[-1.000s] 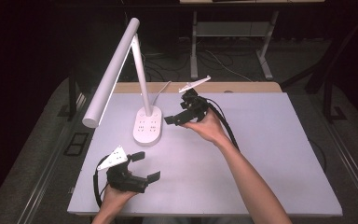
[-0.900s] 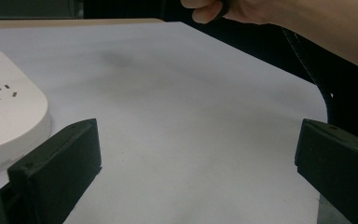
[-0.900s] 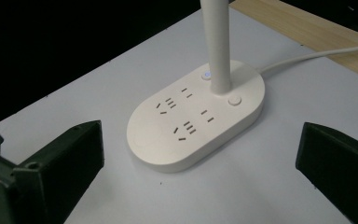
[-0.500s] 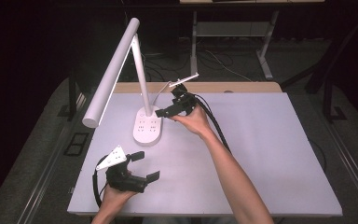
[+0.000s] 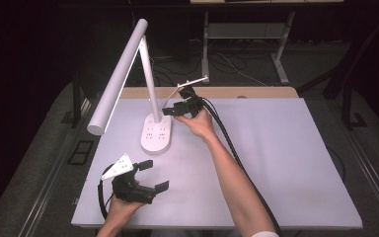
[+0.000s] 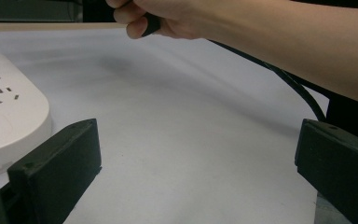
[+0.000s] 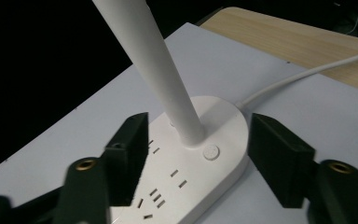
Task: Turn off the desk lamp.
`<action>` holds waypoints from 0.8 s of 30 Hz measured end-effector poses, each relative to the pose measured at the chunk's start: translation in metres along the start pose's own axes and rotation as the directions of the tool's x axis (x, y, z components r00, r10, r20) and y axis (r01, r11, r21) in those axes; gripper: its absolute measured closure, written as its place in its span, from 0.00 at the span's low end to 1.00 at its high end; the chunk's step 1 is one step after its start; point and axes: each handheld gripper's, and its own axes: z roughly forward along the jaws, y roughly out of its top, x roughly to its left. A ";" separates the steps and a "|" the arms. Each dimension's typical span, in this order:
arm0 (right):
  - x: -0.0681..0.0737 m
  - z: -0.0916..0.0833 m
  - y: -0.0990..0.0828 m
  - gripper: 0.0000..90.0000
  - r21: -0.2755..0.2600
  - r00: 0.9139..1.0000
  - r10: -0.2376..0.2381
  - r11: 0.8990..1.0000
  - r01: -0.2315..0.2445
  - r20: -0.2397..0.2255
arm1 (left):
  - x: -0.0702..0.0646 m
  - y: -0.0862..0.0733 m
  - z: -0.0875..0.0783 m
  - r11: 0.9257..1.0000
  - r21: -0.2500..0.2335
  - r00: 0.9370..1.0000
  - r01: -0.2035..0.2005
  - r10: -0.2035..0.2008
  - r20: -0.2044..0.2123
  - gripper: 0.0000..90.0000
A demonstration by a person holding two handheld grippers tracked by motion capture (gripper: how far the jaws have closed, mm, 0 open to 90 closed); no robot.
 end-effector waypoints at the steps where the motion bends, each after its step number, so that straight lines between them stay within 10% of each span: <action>1: -0.001 0.002 -0.001 0.49 0.000 1.000 0.008 1.000 -0.008 -0.002 | 0.000 0.000 0.000 1.000 -0.003 1.000 0.003 -0.003 0.001 0.00; 11: -0.012 0.019 -0.008 0.85 -0.005 0.998 0.054 0.999 -0.054 -0.014 | 0.002 0.000 -0.002 1.000 -0.019 1.000 0.023 -0.023 0.007 0.00; 24: -0.019 0.039 -0.018 1.00 0.000 0.995 0.095 0.995 -0.095 -0.013 | 0.002 0.000 -0.001 0.999 -0.019 1.000 0.028 -0.028 0.013 0.00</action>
